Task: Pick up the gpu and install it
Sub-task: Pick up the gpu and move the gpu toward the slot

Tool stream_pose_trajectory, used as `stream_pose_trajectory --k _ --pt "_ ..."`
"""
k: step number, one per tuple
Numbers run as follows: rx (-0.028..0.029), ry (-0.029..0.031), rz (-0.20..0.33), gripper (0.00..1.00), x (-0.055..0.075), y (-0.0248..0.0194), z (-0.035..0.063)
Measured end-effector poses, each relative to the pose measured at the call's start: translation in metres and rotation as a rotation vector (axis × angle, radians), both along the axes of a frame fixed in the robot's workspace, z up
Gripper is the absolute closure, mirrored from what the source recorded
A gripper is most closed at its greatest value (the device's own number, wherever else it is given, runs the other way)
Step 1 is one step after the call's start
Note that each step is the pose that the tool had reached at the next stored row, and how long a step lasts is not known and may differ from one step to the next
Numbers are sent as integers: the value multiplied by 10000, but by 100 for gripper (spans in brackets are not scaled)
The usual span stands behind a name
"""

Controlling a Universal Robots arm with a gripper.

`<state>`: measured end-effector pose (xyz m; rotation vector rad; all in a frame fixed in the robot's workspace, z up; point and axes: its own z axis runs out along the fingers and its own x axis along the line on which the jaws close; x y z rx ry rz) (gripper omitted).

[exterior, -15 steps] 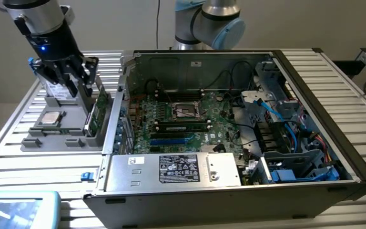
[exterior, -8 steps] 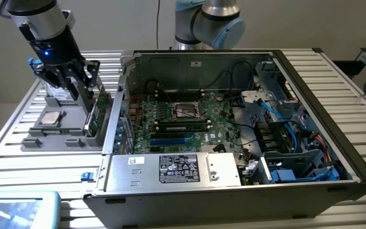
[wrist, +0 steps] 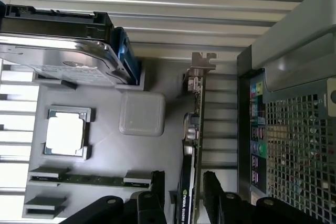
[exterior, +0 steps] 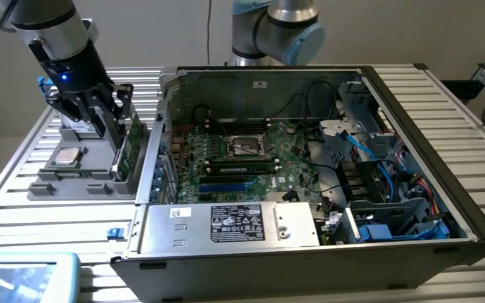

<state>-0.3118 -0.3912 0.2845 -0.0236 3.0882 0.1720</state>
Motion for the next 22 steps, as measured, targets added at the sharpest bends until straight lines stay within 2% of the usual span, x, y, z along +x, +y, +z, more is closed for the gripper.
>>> stream_pose_trajectory --k 3,4,6,12,18,22 --pt "211 -3 -66 56 4 -23 -28" --pt "265 -3 -96 56 4 -31 -39" --pt "312 -7 -181 56 5 -47 -74" --pt "315 -12 -490 56 19 -55 -181" --pt "315 -21 -556 56 27 -55 -289" --pt "322 -57 -556 56 32 -55 -351"
